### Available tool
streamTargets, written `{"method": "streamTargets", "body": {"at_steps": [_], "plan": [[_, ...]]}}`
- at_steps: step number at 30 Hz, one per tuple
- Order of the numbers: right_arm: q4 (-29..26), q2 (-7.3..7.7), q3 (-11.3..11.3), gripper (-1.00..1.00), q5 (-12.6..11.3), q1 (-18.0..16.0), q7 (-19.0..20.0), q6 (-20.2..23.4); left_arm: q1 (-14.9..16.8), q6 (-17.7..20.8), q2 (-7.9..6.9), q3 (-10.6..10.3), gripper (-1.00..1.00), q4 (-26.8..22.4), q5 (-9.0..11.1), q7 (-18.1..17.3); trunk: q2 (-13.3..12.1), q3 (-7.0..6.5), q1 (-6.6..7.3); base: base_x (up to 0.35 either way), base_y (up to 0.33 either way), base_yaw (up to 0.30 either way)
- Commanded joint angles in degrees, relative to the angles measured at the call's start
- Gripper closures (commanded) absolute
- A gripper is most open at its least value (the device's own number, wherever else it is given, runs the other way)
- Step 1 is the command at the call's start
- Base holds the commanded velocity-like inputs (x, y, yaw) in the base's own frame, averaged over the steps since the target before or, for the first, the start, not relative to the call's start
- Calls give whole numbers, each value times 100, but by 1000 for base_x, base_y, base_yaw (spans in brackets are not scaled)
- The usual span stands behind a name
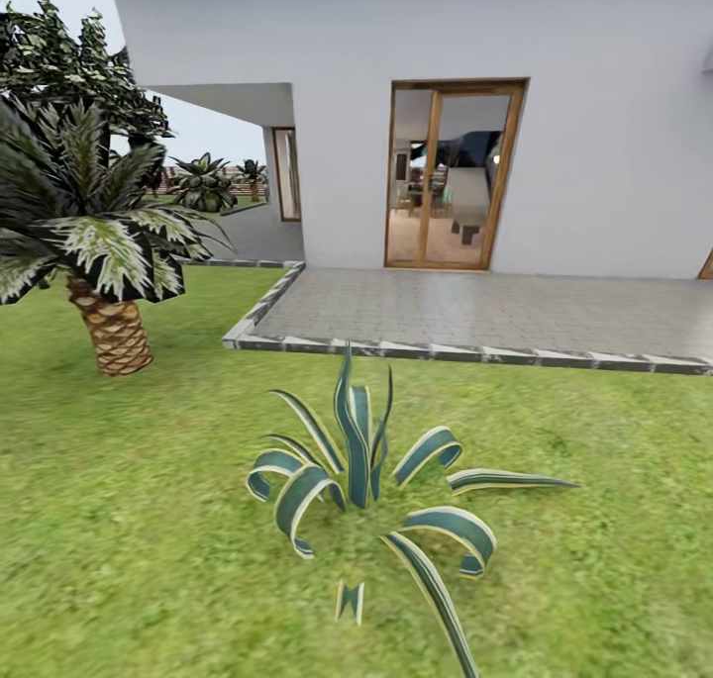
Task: Take the three Easter eggs out of the wicker basket on the lawn in the garden, then place them on the lawn next to a single tree (choose any tree) so that all three eggs are next to the same tree and none are left in the basket.
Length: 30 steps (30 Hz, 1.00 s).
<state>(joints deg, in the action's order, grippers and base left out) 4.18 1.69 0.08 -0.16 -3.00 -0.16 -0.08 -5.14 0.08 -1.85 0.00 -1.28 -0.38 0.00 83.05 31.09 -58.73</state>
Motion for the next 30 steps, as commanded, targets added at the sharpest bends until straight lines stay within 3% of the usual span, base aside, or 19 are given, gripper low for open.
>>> {"method": "streamTargets", "body": {"at_steps": [1,30], "plan": [[12,0,1,-100,-1,-7,-2,-1,-4,1,0,0,-100,-12,-5,0,2,4,0,0,341,-1],[12,-2,1,-100,-3,-7,-2,-1,-4,1,0,7,-100,-13,3,0,2,4,0,0,342,0]]}}
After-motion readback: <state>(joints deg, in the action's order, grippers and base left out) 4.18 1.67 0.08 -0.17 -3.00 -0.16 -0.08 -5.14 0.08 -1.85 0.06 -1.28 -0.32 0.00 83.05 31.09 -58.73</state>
